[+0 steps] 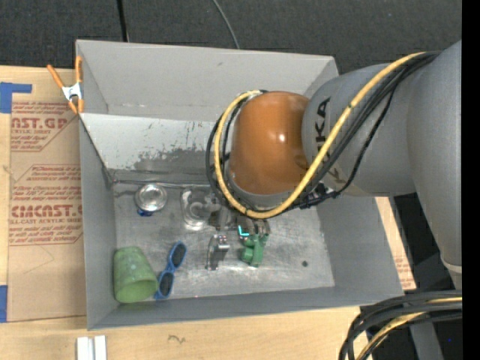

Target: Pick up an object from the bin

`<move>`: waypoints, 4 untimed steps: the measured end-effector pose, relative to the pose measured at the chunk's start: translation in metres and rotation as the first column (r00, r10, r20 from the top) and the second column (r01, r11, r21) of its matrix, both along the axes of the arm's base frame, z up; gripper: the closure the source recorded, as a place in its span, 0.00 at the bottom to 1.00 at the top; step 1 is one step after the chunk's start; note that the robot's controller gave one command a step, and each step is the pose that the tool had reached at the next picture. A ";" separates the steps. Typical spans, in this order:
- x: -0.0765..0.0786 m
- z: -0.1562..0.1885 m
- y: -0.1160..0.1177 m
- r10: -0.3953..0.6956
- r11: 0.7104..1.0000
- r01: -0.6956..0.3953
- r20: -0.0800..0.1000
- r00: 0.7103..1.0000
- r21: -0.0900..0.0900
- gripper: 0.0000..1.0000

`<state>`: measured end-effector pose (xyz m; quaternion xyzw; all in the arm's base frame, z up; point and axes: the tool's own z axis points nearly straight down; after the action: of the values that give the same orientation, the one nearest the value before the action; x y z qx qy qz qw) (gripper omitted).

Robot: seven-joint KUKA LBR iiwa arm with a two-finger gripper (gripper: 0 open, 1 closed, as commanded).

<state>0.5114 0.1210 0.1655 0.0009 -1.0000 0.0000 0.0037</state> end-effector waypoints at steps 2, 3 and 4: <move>0.008 -0.065 0.094 0.725 0.689 -0.725 0.013 0.689 0.000 0.00; -0.005 -0.041 0.053 0.903 0.429 -0.904 0.010 0.428 -0.003 0.00; -0.015 -0.080 0.096 0.936 0.353 -0.936 0.011 0.353 -0.002 0.00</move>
Offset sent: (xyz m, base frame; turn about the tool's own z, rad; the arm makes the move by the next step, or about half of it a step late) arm -0.0191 0.0690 -0.0955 -0.5839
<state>0.4966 0.2169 0.0851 0.5695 -0.8220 -0.0002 -0.0018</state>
